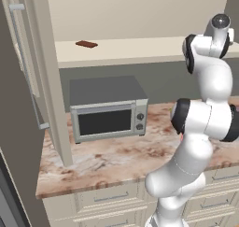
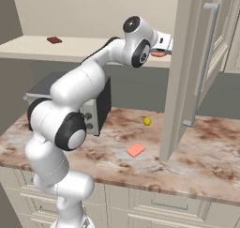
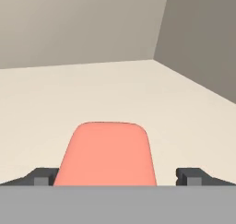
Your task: Pick the bar soap and bar soap from the cabinet and place them on the counter.
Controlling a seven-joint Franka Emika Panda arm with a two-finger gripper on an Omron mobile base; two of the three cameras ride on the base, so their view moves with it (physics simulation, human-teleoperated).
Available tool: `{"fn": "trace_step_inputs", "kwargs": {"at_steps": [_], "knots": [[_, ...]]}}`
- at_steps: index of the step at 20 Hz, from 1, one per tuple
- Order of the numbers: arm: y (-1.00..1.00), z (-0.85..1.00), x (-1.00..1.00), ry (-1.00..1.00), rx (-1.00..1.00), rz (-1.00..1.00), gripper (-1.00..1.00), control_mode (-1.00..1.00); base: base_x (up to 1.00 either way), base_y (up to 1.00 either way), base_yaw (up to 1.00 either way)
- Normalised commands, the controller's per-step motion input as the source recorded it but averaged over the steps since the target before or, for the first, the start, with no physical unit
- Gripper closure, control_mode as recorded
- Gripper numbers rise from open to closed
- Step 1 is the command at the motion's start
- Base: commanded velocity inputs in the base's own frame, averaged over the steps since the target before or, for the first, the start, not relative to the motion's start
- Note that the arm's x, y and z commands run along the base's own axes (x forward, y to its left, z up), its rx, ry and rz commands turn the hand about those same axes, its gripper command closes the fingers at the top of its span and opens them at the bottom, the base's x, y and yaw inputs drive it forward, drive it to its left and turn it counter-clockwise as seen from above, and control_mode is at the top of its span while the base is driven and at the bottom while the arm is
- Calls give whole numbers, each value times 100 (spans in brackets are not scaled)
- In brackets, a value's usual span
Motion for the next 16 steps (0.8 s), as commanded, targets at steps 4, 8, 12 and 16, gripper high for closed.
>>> {"fn": "trace_step_inputs", "kwargs": {"at_steps": [4, 8, 12, 16], "knots": [[5, -14, 8, 6, -1, -2, 100, -100, 0, 0, 0], [5, 0, 0, 2, 0, -1, 100, -100, 0, 0, 0], [0, 0, -4, 0, 0, 0, 100, -100, 0, 0, 0], [0, 7, -41, -3, 0, 4, 100, -100, 0, 0, 0]]}}
